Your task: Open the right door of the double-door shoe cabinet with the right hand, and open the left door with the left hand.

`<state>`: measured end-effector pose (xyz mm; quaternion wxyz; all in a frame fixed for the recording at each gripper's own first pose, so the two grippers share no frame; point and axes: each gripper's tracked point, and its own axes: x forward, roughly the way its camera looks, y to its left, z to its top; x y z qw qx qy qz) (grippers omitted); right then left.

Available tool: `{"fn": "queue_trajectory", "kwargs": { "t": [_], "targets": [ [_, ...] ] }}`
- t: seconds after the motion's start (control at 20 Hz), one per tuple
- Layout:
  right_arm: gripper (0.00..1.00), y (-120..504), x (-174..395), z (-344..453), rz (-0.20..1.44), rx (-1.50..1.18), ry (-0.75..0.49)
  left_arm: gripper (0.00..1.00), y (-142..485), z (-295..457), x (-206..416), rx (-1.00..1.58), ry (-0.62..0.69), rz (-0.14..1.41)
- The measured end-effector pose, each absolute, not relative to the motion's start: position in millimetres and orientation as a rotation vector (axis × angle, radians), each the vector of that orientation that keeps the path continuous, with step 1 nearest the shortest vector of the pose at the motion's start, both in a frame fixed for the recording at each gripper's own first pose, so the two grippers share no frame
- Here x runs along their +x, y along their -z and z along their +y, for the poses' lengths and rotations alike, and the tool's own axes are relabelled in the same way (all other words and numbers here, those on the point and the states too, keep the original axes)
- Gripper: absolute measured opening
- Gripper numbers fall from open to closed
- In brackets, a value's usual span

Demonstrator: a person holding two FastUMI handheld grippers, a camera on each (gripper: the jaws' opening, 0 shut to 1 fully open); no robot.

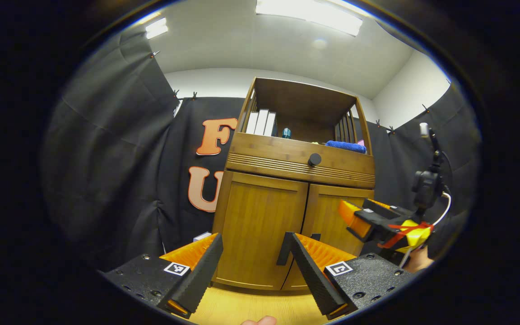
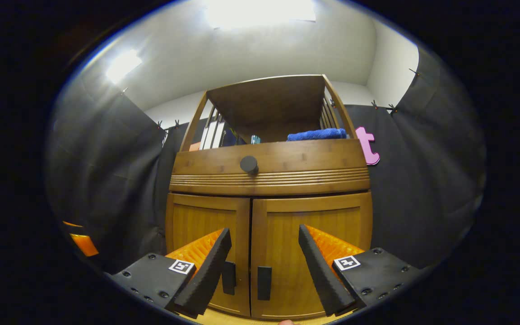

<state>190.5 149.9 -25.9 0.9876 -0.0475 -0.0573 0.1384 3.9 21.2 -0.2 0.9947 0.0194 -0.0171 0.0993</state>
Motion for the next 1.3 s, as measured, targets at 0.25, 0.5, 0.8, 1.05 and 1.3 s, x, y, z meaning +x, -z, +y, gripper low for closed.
{"fn": "queue_trajectory", "kwargs": {
  "t": [0.25,0.5,0.8,1.05,1.3],
  "targets": [
    [0.97,90.0,240.7,152.5,-0.065,-0.104,-0.215,0.94,-0.1,44.4,-11.5,0.044,-0.267,-0.052],
    [0.97,154.6,277.7,137.8,0.066,-0.098,-0.166,0.98,-0.2,60.5,-18.6,0.077,-0.306,-0.037],
    [0.95,176.6,308.1,131.0,0.136,-0.112,-0.108,0.91,3.0,52.1,-9.5,0.056,-0.295,-0.020],
    [0.82,190.6,312.7,130.9,0.197,-0.080,-0.113,0.94,6.7,53.4,-11.0,0.033,-0.305,-0.005],
    [0.53,192.8,315.3,150.4,0.216,-0.043,-0.181,0.91,4.6,52.1,-13.2,0.044,-0.303,0.002]
  ]
}}
